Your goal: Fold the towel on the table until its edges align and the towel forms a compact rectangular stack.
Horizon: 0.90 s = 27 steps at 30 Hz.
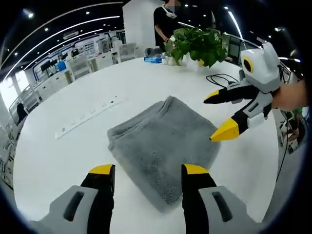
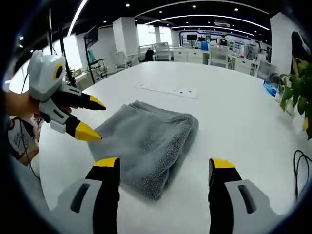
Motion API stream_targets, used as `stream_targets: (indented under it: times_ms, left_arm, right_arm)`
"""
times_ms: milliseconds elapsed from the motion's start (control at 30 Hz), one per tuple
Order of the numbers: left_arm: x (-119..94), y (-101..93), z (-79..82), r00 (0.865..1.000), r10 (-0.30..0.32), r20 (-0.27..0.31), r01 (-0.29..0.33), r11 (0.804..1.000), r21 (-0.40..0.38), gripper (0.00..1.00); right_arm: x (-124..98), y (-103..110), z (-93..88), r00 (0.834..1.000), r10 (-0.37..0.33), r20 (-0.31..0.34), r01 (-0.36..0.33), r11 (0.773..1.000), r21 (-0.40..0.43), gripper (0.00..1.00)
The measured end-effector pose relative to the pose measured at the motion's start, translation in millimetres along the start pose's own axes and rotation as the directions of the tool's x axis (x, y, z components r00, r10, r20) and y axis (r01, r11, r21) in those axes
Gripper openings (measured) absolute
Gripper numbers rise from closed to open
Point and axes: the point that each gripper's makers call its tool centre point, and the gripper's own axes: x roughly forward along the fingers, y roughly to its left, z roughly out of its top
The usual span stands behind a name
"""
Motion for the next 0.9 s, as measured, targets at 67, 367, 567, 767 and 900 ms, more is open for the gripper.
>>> stream_targets:
  times_ms: [67,367,567,767,900]
  left_arm:
    - [-6,-1.5,1.7,1.000,0.005,0.013,-0.006,1.000,0.006,0.62]
    - [-31,-11.7,-10.0,1.000,-0.001,0.015,0.001,1.000,-0.007,0.76]
    - [-47,-14.8,-12.8,0.999,0.021,0.043,-0.021,1.000,0.001,0.93]
    - [-64,-22.4,-21.3,0.998,0.033,0.048,-0.034,0.999,0.013,0.99]
    - [-73,-24.9,-25.7,0.997,0.045,0.060,-0.045,0.999,0.005,0.99]
  right_arm:
    - [-4,2,1.7,1.000,0.005,0.011,-0.005,1.000,-0.006,0.79]
    - [-22,12,3.5,0.999,0.024,0.031,-0.023,0.999,-0.025,0.91]
    - [-37,21,6.0,0.998,0.033,0.051,-0.030,0.998,-0.059,0.96]
    - [-51,29,4.4,0.997,0.024,0.072,-0.018,0.997,-0.074,0.99]
    - [-63,39,3.2,0.995,0.029,0.094,-0.021,0.996,-0.091,0.99]
